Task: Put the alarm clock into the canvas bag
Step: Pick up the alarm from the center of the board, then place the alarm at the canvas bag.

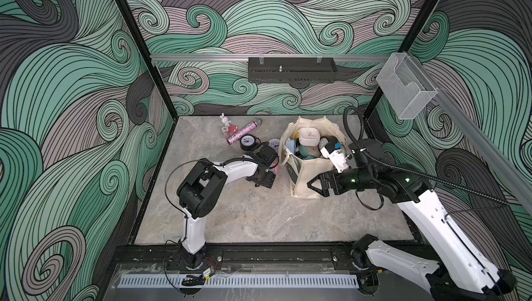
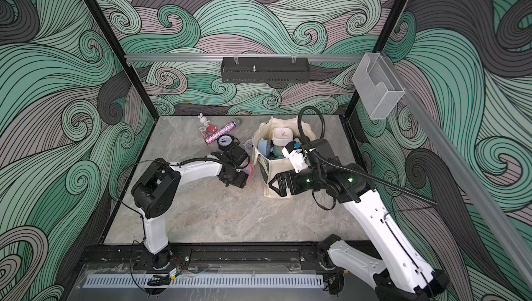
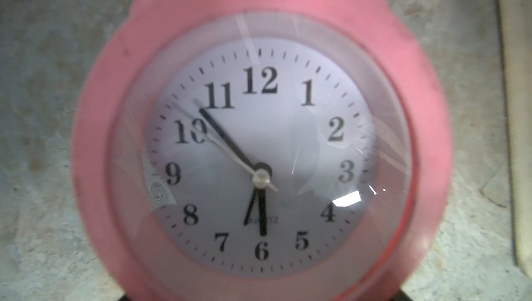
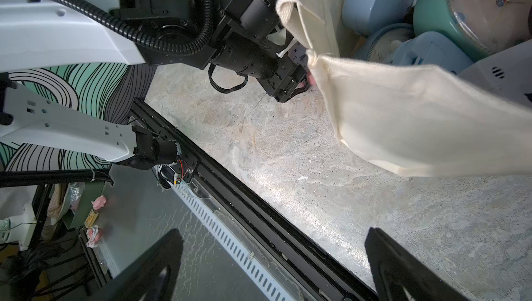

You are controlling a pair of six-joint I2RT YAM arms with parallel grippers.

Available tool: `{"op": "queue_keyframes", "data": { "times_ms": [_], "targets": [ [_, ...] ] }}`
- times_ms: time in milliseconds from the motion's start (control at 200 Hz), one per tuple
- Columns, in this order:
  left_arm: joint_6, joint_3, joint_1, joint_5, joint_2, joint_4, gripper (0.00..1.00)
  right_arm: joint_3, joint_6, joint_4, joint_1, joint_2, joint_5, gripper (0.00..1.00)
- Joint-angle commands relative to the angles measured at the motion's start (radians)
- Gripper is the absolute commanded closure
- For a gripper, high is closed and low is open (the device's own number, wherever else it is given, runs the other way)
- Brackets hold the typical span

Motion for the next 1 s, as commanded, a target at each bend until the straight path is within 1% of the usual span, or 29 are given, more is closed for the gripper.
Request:
{"op": "queue_keyframes", "data": {
  "times_ms": [0,115,305,430,560,660,801,926,996],
  "targets": [
    [-0.018,-0.047,-0.009,-0.026,-0.073,0.035,0.25,0.012,-0.004,0.007,0.003,0.004,0.031,0.00],
    [-0.055,-0.148,-0.007,-0.067,-0.191,0.090,0.27,0.037,-0.002,0.010,0.004,0.014,0.055,0.00],
    [-0.108,-0.298,-0.007,-0.120,-0.441,0.156,0.28,0.086,0.026,0.042,0.003,0.037,0.100,0.00],
    [-0.100,-0.346,-0.004,-0.199,-0.624,0.177,0.28,0.127,0.046,0.066,0.002,0.070,0.109,0.00],
    [-0.049,-0.361,-0.003,-0.227,-0.763,0.247,0.29,0.186,0.071,0.081,0.003,0.124,0.103,0.00],
    [-0.020,-0.357,-0.003,-0.199,-0.834,0.335,0.30,0.226,0.101,0.122,0.004,0.164,0.070,0.00],
    [0.023,-0.368,-0.003,-0.099,-0.883,0.498,0.30,0.302,0.144,0.174,0.004,0.243,-0.013,0.00],
    [-0.018,-0.370,-0.004,-0.033,-0.875,0.613,0.30,0.356,0.184,0.229,0.008,0.310,-0.072,0.00],
    [-0.044,-0.363,-0.007,-0.007,-0.862,0.641,0.31,0.385,0.199,0.258,0.016,0.346,-0.100,0.00]
  ]
}}
